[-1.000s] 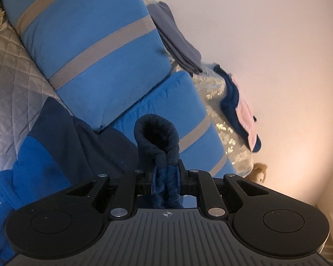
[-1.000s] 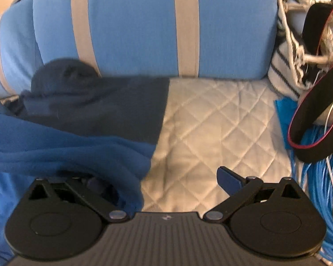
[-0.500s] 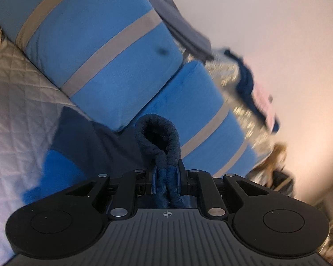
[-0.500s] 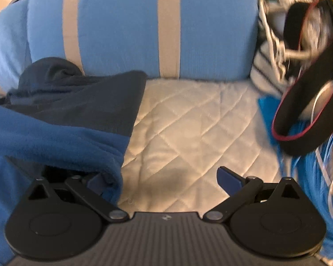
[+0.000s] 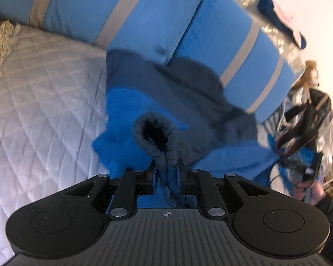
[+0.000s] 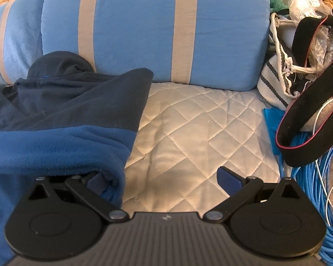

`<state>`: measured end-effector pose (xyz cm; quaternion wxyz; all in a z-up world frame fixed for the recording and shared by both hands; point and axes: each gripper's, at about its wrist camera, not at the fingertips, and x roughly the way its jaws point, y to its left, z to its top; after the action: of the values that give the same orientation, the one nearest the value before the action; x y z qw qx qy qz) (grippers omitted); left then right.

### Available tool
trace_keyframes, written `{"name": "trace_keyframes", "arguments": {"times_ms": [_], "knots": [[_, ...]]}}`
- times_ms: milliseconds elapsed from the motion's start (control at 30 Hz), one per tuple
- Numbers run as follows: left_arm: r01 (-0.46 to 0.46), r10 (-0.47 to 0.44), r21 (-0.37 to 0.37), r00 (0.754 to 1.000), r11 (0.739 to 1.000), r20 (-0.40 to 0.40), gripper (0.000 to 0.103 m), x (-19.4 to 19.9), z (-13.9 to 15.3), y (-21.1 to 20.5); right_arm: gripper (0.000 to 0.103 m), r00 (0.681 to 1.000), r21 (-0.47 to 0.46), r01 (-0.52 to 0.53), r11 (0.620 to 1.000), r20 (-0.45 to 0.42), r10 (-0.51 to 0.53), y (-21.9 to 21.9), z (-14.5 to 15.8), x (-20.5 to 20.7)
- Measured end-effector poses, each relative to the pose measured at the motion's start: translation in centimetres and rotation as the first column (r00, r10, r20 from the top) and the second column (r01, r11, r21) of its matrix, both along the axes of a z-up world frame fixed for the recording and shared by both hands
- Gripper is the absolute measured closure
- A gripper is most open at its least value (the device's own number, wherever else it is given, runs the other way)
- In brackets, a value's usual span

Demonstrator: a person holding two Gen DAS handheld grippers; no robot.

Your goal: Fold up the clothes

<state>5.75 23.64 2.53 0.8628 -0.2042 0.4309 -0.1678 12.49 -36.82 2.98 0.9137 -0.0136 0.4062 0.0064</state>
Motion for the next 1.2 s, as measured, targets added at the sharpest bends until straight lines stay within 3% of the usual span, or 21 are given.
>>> {"name": "trace_keyframes", "arguments": {"times_ms": [233,367,500,600,833,867,900,933,1200], "knots": [[-0.013,0.012,-0.014,1.0,1.0,-0.029,0.087,0.0,-0.8,0.1,0.0,0.998,-0.006,-0.031,1.0,-0.047,0.03,0.4,0.0,-1.0],[-0.022,0.022,-0.052,1.0,0.998,-0.013,0.087,-0.3,-0.6,0.4,0.002,0.99,0.06,-0.139,0.989,-0.018,0.14,1.0,1.8,-3.4],[-0.033,0.033,-0.075,0.999,0.997,-0.005,0.087,-0.2,-0.6,0.5,0.021,0.957,0.198,-0.29,0.936,0.031,0.29,1.7,3.7,-6.0],[-0.043,0.043,-0.083,0.999,0.996,-0.002,0.087,-0.2,-0.5,0.5,0.031,0.923,0.304,-0.37,0.878,0.015,0.384,2.6,2.9,-6.2],[-0.06,0.063,-0.114,0.998,0.992,0.025,0.087,-0.6,0.1,0.5,0.05,0.929,0.396,-0.323,0.86,-0.042,0.368,3.4,-1.5,-3.6],[-0.061,0.064,-0.115,0.998,0.992,0.027,0.087,-0.6,0.2,0.5,0.059,0.932,0.414,-0.307,0.857,-0.054,0.36,3.3,-2.0,-3.4],[-0.062,0.066,-0.116,0.997,0.991,0.03,0.087,-0.6,0.3,0.5,0.079,0.934,0.432,-0.289,0.854,-0.07,0.351,3.4,-2.5,-3.2],[-0.063,0.067,-0.116,0.997,0.991,0.032,0.087,-0.6,0.4,0.5,0.092,0.935,0.449,-0.271,0.851,-0.086,0.343,3.4,-3.0,-3.0],[-0.069,0.074,-0.108,0.996,0.992,0.043,0.087,-0.6,0.9,0.8,0.096,0.919,0.471,-0.236,0.85,-0.177,0.353,3.6,-3.6,-5.2]]}}
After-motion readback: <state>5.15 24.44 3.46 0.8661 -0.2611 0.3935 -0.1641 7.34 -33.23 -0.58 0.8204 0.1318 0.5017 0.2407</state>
